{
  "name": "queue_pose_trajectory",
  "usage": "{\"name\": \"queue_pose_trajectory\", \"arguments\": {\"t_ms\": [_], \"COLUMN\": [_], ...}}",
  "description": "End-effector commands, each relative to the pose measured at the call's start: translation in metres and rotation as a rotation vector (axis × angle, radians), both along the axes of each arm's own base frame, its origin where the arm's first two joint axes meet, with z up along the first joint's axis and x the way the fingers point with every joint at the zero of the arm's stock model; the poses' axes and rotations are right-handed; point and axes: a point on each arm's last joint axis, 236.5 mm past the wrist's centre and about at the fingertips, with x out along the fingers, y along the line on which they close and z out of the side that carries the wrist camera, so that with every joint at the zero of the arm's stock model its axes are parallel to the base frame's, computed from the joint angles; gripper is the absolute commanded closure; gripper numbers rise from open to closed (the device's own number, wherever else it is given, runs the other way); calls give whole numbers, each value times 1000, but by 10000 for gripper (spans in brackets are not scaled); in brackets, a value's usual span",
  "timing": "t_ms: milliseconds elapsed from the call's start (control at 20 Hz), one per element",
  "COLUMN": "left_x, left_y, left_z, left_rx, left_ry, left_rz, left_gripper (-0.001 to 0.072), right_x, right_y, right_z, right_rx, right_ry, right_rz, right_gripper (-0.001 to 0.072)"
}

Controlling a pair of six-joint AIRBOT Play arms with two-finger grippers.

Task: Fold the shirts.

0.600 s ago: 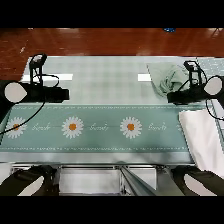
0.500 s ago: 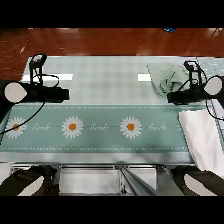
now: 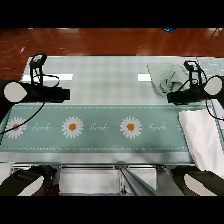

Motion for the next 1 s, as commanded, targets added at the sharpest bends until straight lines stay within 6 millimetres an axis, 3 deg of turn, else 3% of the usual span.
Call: {"name": "queue_pose_trajectory", "arguments": {"t_ms": [0, 200, 250, 300, 350, 450, 550, 700, 950], "left_x": [-1, 0, 3, 6, 11, 19, 22, 22, 23], "left_y": [-3, -3, -3, -3, -2, 1, -1, -1, -1], "left_z": [0, 0, -1, -2, -4, -11, -18, -28, -32], "left_rx": [-16, -14, -13, -14, -9, 9, 8, 14, 17], "left_ry": [5, 3, -4, -10, -20, -28, -14, 11, 20], "left_rz": [0, 1, 3, 6, 9, 14, 15, 15, 15], "left_gripper": [687, 684, 610, 329, 195, 197, 197, 197, 197], "right_x": [2, 46, 59, 78, 94, 115, 130, 146, 124], "right_y": [0, -2, -5, -16, -25, -58, -87, -119, -150], "right_z": [1, 22, 30, 45, 60, 71, 54, 8, -80], "right_rx": [1, 3, -13, -71, -99, -146, -196, -230, -247], "right_ry": [-9, -212, -282, -385, -474, -526, -434, -264, 27], "right_rz": [-1, -21, -22, -10, -42, -162, -204, -256, -322], "right_gripper": [689, 676, 496, 302, 301, 302, 302, 301, 301]}}
